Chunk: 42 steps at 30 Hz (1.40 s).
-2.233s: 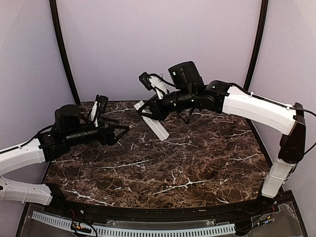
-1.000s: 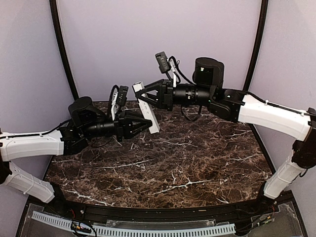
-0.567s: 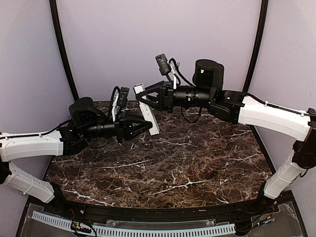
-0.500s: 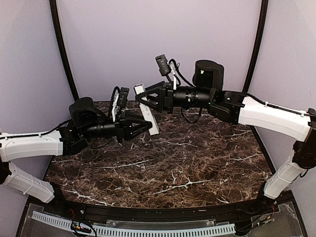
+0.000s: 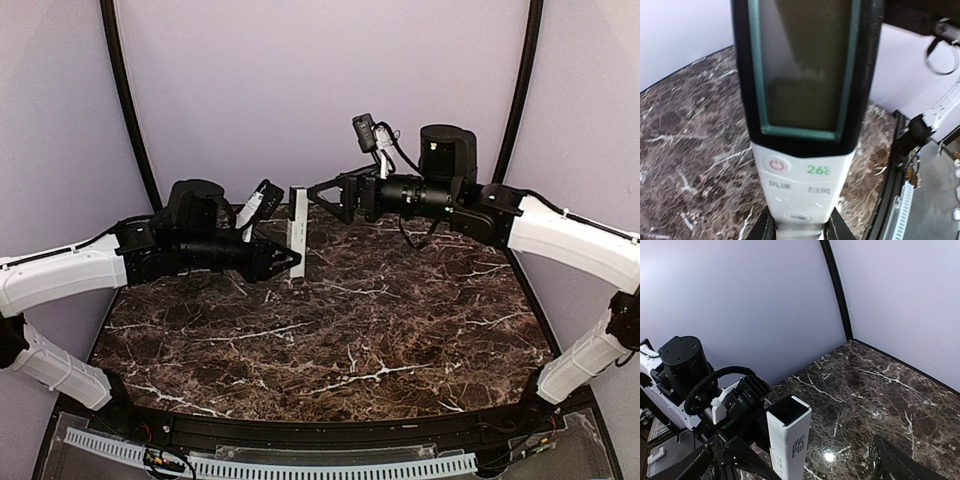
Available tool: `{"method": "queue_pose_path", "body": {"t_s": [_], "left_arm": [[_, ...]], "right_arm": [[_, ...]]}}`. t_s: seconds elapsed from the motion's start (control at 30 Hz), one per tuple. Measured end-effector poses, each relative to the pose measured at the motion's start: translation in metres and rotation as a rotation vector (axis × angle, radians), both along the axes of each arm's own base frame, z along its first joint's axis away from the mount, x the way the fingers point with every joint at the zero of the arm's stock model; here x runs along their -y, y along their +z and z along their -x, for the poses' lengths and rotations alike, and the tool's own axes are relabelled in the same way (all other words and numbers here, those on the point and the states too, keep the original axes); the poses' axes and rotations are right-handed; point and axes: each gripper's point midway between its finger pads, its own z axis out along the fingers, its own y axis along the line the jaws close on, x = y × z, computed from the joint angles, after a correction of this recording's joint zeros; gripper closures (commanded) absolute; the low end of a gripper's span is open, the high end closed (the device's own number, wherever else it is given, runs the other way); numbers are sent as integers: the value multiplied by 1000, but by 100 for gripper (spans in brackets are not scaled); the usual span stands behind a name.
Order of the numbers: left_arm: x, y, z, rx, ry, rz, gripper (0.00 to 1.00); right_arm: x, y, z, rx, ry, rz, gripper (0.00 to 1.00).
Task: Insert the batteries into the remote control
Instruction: Place the remote control at the center of the board.
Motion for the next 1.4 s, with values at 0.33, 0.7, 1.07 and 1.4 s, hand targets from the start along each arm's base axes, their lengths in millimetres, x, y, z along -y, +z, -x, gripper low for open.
{"method": "queue_pose_path", "body": {"t_s": [0.33, 0.7, 1.07, 1.4], "left_arm": [[-29, -148, -30, -265, 128, -670, 100], [-57, -215, -7, -305, 24, -1134, 100], [-72, -236, 10, -345, -70, -1264, 78], [-70, -238, 14, -352, -118, -1266, 20]], "right_arm": [[61, -23, -27, -41, -320, 153, 1], [71, -54, -27, -91, -354, 255, 1], [67, -62, -26, -107, -333, 272, 1], [69, -64, -27, -110, -343, 282, 1]]}}
